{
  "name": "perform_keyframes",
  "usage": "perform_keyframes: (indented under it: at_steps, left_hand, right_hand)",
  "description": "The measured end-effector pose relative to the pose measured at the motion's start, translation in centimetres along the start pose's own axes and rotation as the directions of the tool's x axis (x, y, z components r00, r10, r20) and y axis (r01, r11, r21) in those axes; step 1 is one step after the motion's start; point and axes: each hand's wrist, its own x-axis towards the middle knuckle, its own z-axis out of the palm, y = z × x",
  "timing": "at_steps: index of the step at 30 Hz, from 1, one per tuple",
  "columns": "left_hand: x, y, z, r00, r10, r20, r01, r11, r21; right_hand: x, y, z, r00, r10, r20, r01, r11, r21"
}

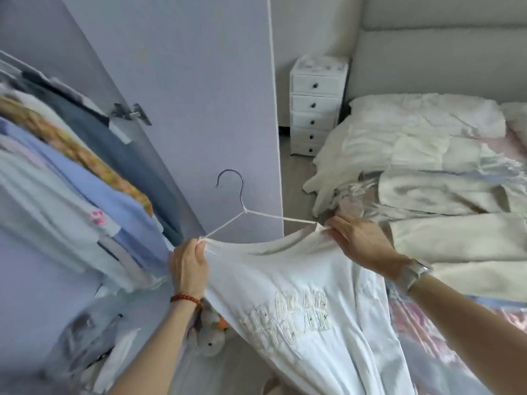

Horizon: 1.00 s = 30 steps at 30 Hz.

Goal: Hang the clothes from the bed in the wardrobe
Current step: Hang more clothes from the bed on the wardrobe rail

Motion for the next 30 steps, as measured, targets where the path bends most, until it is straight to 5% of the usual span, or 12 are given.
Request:
perform_keyframes:
  at_steps: [10, 18, 22, 30]
  left_hand:
    - [0.0, -14.7, -11.7, 0.871, -0.324, -0.369, 0.345, 0.938, -0.008]
    - [-1.5, -21.2, -19.9, 0.569, -0.603, -0.559, 0.644, 0.75, -0.154]
    - [1.2, -20.7, -23.8, 0.497, -0.535, -0.683, 0.626, 0.766, -0.145]
    - [11.1, -15.8, -30.8, 0.606, -0.045, -0.794, 0.499, 0.799, 0.336]
  right_hand:
    - [11.7, -16.9, 5.0, 0.847, -0.531, -0.036, 0.525, 0.822, 0.222]
    - [18.2, -27.6, 10.0, 0.74, -0.655, -0.152, 0.651, 0.641, 0.406]
    - [23.0, -33.1, 11.3, 0.764, -0.618, -0.184, 0.619, 0.622, 0.48]
    - [32.8, -43.7, 10.7, 0.889, -0.45, -0.088, 0.365, 0.578, 0.73]
